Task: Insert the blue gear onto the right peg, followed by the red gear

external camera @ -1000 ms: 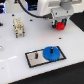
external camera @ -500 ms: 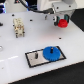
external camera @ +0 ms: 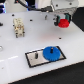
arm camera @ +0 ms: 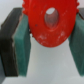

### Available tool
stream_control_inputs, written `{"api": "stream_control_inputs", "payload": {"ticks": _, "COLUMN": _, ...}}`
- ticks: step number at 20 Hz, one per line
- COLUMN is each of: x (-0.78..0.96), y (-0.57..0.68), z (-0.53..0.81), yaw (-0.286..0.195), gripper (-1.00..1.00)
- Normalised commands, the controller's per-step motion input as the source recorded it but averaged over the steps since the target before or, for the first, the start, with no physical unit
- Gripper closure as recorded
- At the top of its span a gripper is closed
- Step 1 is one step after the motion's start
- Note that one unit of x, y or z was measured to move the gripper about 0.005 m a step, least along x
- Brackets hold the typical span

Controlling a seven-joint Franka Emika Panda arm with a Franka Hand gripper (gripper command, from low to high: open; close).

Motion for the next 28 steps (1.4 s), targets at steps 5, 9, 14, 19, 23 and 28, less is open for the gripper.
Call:
{"api": "stream_control_inputs", "payload": {"ticks": 5, "x": 0.66, "y": -0.25, "z": 0.36, "yaw": 0.000, "gripper": 1.00}}
{"api": "stream_control_inputs", "payload": {"ticks": 9, "x": 0.67, "y": -0.28, "z": 0.31, "yaw": 0.000, "gripper": 1.00}}
{"api": "stream_control_inputs", "payload": {"ticks": 14, "x": 0.70, "y": -0.30, "z": 0.27, "yaw": 0.000, "gripper": 1.00}}
{"api": "stream_control_inputs", "payload": {"ticks": 19, "x": 0.73, "y": -0.30, "z": 0.25, "yaw": 0.000, "gripper": 1.00}}
{"api": "stream_control_inputs", "payload": {"ticks": 23, "x": 0.75, "y": -0.29, "z": 0.20, "yaw": 0.000, "gripper": 1.00}}
{"api": "stream_control_inputs", "payload": {"ticks": 28, "x": 0.72, "y": -0.27, "z": 0.12, "yaw": 0.000, "gripper": 1.00}}
